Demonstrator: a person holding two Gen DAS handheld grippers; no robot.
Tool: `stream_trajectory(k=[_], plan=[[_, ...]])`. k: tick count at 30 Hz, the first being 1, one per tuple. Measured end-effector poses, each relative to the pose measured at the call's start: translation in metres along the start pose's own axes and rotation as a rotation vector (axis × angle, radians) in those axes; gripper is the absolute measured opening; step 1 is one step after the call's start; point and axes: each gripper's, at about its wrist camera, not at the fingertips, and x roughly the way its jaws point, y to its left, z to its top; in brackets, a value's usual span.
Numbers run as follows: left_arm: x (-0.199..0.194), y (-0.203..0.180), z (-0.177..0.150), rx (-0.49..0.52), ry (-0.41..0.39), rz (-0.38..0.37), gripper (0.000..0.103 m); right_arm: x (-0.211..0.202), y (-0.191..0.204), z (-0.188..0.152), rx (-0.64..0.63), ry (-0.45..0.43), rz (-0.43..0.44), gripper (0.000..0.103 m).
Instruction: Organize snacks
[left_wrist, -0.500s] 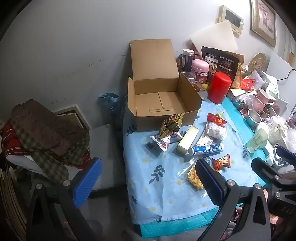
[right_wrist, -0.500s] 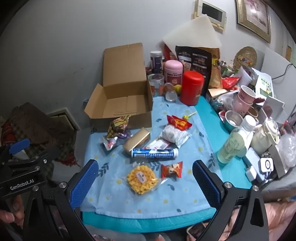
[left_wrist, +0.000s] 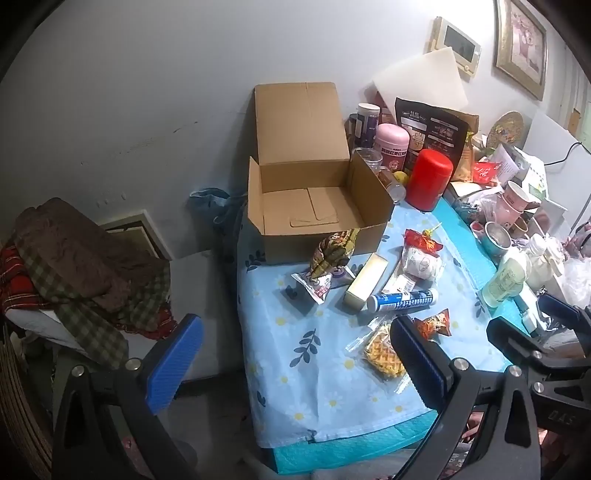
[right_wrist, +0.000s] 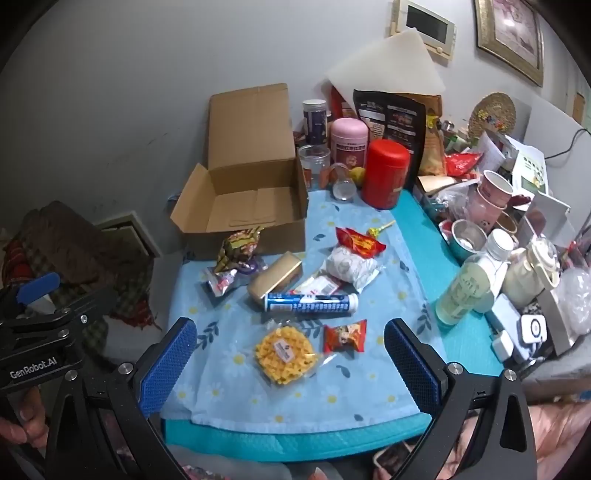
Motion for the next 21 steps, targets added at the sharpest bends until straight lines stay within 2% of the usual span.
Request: stream_trajectory(k=[21], plan=[[0.002,0.007,-0.002,-0.029,0.006,-0.015,0.103,0.005,0.010,0.000,-0.024,0.019,0.005,0.103]])
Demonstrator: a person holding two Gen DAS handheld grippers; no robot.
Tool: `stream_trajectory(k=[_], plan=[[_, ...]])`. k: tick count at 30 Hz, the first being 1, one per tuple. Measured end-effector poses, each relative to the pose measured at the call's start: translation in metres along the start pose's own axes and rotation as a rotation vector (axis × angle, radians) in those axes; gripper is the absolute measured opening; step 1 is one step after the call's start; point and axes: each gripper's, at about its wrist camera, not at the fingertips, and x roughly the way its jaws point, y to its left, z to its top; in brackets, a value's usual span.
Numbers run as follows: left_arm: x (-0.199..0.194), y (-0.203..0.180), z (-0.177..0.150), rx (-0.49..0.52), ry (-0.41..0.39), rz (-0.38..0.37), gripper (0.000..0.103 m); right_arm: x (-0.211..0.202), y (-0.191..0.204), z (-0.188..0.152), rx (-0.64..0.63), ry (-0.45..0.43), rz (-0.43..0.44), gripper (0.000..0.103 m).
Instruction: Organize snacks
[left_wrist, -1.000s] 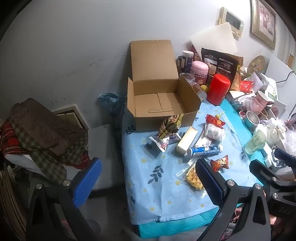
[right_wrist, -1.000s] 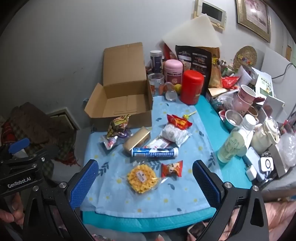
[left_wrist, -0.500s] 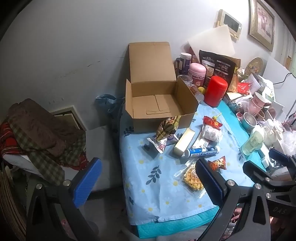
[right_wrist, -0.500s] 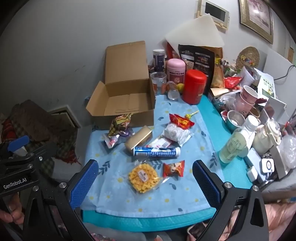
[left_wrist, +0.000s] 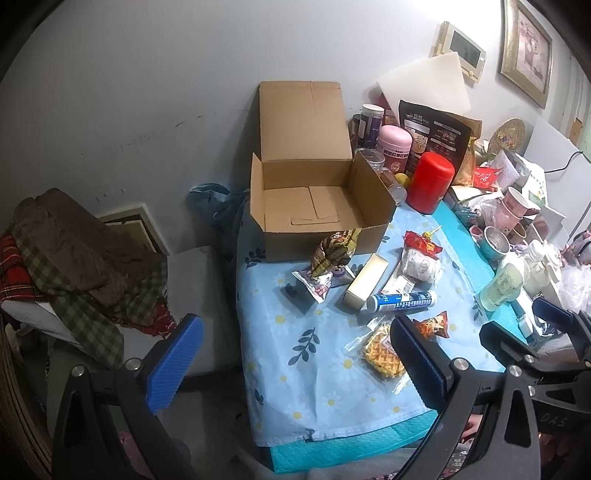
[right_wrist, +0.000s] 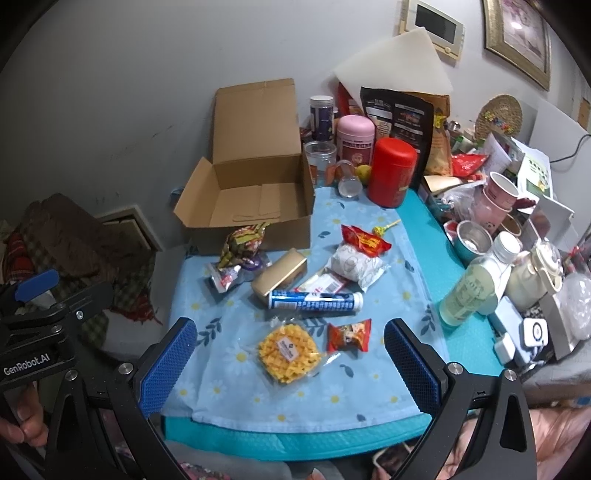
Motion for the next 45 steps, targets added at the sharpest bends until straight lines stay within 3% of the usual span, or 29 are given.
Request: stream_trajectory(k=[45], plan=[[0.0012,-0.0024,0.0074,0.016,0.002,-0.013,0.103,0.0038,-0.0045,0.0048,0.007,0.001,-0.007,0.103]])
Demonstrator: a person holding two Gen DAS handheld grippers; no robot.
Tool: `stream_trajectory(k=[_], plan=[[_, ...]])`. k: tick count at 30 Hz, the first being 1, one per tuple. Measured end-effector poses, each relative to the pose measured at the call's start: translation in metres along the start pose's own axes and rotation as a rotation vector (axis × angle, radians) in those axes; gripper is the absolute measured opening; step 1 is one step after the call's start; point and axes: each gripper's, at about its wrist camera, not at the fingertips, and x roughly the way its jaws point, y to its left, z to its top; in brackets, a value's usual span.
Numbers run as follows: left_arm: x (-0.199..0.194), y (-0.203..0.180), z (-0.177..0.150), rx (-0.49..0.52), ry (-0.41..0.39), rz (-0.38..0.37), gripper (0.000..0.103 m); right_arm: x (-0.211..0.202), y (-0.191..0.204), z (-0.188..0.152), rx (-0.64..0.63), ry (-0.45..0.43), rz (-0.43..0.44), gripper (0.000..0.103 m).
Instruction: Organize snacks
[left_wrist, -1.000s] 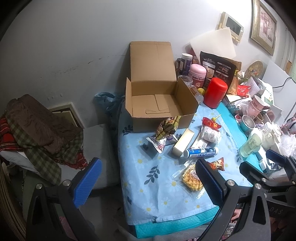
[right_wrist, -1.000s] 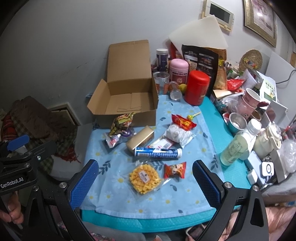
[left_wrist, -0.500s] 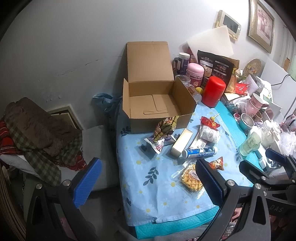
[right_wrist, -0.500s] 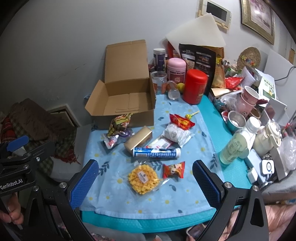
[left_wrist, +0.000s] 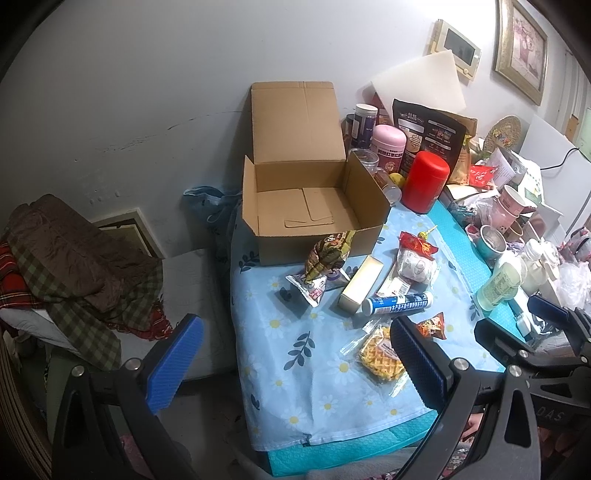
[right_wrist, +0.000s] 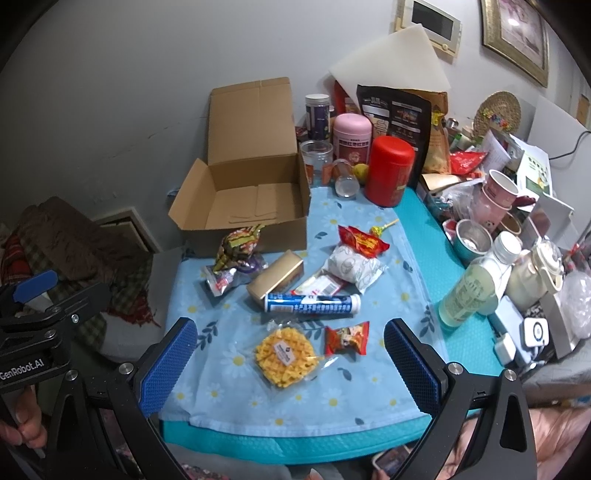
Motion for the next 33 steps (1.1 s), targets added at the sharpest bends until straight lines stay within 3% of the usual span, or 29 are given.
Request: stream_trajectory(k=[17,33], plan=[[-0.001,-0.006,0.001,0.008,-0.013,-0.005,0.103,0.000,-0.001,0.000,0.001,-0.004,-0.002,0.103],[0.016,-0.042,-0.007,0.111,0.049,-0.155,0.103,0.015,-0.031,-0.027,0.036,0.096,-0.016,0.103]])
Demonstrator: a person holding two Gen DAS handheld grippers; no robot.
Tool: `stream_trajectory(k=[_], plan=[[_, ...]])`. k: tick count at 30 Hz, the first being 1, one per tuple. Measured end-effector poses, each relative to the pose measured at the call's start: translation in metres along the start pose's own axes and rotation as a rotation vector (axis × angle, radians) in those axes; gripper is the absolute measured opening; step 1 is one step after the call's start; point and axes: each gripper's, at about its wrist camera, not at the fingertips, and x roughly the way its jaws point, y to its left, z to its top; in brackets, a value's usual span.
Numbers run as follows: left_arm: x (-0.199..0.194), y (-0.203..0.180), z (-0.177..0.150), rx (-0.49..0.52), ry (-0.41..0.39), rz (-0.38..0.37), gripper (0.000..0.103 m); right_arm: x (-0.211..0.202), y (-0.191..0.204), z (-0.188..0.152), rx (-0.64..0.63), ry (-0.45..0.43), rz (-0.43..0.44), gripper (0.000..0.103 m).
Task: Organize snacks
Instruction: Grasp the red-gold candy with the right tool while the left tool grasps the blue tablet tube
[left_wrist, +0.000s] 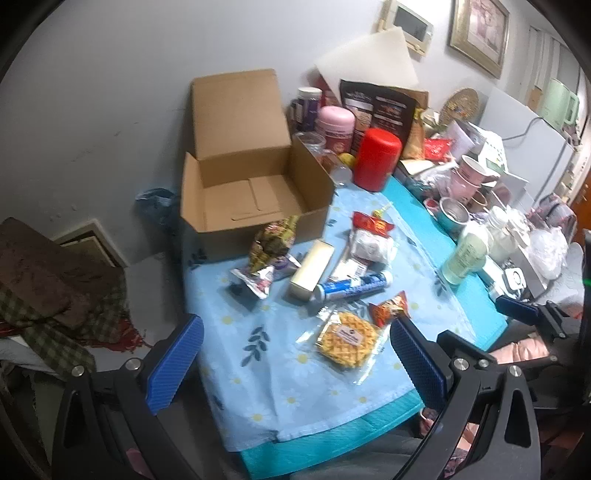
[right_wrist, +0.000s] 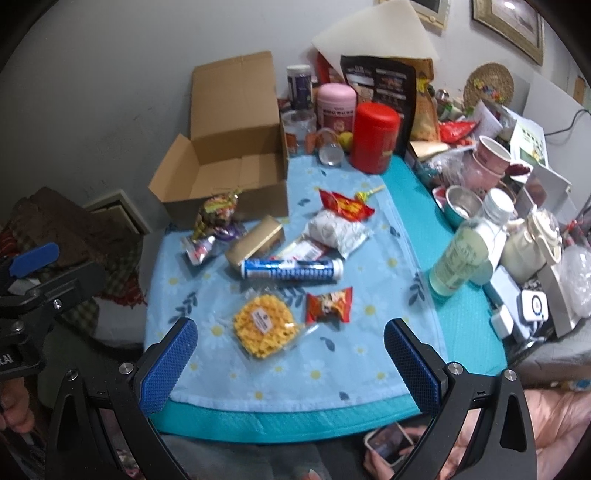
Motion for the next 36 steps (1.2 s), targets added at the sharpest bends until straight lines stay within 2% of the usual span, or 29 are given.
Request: stream_trajectory(k=[8,14,29,34,36], plan=[[0.038,-0.018,-0.003,0.027,0.079,-0.059,0.103,0.029,-0.027,-0.014,0.044,0.094,-0.016,0.103],[0.077,-0.028,-0.009,0.010,0.138,-0.073,0.103,0.060,-0.046,-0.020,0.070,0.152,-0.028,0.102],[0.150,-0.019,-0.023,-0.009,0.200,-0.018,0.103,0.162,-0.061,-0.006,0.074,0.200,0.039,0.094],[0.164,-0.017,-0.018,-0.004,0.203,-0.013,0.103,0.187,-0.061,-0.006,0.065,0.228,0.053,0.085],[0.169,-0.018,-0.013,0.000,0.196,-0.015,0.103,0.194,-0.062,-0.005,0.069,0.239,0.060,0.077]])
